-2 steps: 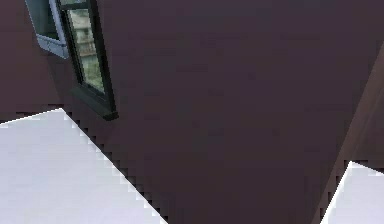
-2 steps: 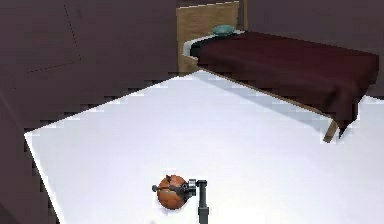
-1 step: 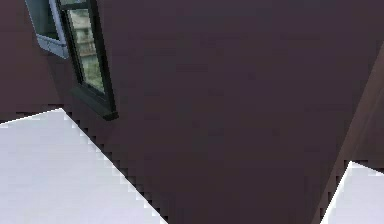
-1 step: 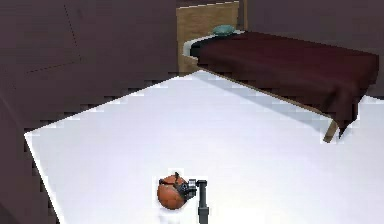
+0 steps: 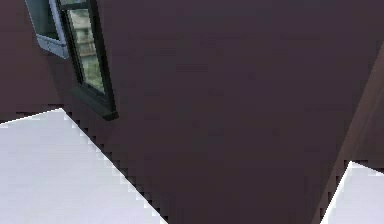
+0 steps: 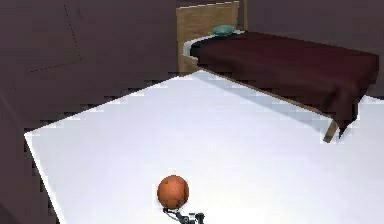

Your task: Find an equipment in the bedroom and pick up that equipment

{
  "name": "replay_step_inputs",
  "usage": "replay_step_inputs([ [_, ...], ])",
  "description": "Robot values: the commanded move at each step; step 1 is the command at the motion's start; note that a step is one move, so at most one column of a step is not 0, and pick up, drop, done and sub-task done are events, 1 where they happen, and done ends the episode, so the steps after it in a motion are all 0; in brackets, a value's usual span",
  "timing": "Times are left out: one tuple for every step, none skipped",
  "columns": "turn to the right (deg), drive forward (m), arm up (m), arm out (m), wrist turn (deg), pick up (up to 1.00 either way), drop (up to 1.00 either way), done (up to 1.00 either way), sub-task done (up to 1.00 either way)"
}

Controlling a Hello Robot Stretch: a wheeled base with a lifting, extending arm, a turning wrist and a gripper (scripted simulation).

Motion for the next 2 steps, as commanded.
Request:
replay_step_inputs([
  [0.0, 0.00, 0.00, 0.00, 0.0, 1.00, 0.00, 0.00, 0.00],
  [0.0, 0.00, 0.10, 0.00, 0.0, 0.00, 0.00, 0.00, 0.00],
])
